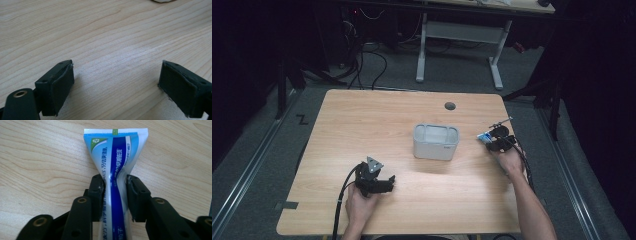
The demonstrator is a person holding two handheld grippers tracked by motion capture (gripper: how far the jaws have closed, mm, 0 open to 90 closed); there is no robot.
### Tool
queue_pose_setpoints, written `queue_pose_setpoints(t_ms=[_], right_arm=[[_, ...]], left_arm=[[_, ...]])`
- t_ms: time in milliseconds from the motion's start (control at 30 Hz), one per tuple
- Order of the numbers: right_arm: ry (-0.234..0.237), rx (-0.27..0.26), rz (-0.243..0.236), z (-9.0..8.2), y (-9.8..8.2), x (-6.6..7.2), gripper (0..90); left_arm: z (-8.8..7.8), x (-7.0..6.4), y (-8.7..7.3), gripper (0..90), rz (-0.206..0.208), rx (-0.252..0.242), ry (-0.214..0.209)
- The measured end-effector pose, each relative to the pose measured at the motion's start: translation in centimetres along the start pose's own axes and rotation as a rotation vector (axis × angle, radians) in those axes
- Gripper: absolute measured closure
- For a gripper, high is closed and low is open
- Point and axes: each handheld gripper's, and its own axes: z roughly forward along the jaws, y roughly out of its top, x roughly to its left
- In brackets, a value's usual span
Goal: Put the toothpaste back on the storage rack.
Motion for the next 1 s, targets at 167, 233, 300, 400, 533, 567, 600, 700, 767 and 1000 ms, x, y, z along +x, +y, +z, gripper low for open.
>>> queue_pose_setpoints(t_ms=[167,233,300,400,533,567,600,700,767,1000], right_arm=[[0.033,-0.016,0.027,-0.3,-0.1,-0.3,71.3],[0.057,-0.017,0.033,-0.5,-0.2,-0.4,71.7],[0.069,-0.016,0.031,-0.7,-0.2,-0.4,71.9],[0.098,-0.044,0.033,-1.2,-0.2,-0.3,72.3],[0.123,-0.078,0.015,-2.2,-0.2,0.0,72.4],[0.125,-0.083,0.012,-2.3,-0.1,0.0,72.5],[0.131,-0.092,0.012,-2.6,-0.1,0.1,72.6],[0.153,-0.116,0.007,-3.3,-0.2,0.1,72.8],[0.172,-0.143,0.010,-3.9,-0.2,0.1,72.9],[0.200,-0.186,0.006,-5.1,-0.5,0.3,73.0]], left_arm=[[0.0,0.0,0.0,13.1,0.000,0.000,0.000],[0.0,0.0,0.0,13.1,0.001,0.000,0.000],[0.0,0.0,0.0,13.2,0.001,0.000,0.000],[0.0,0.0,0.0,13.2,0.002,0.000,0.000],[0.0,0.0,0.0,13.3,0.002,0.000,-0.001],[0.0,0.0,0.0,13.3,0.002,-0.001,-0.001],[0.0,0.0,0.0,13.4,0.002,-0.001,-0.001],[0.0,0.0,0.0,13.5,0.001,-0.001,-0.002],[0.0,0.0,0.0,13.6,0.003,-0.001,-0.002],[0.0,0.0,0.0,14.1,0.002,-0.002,-0.002]])
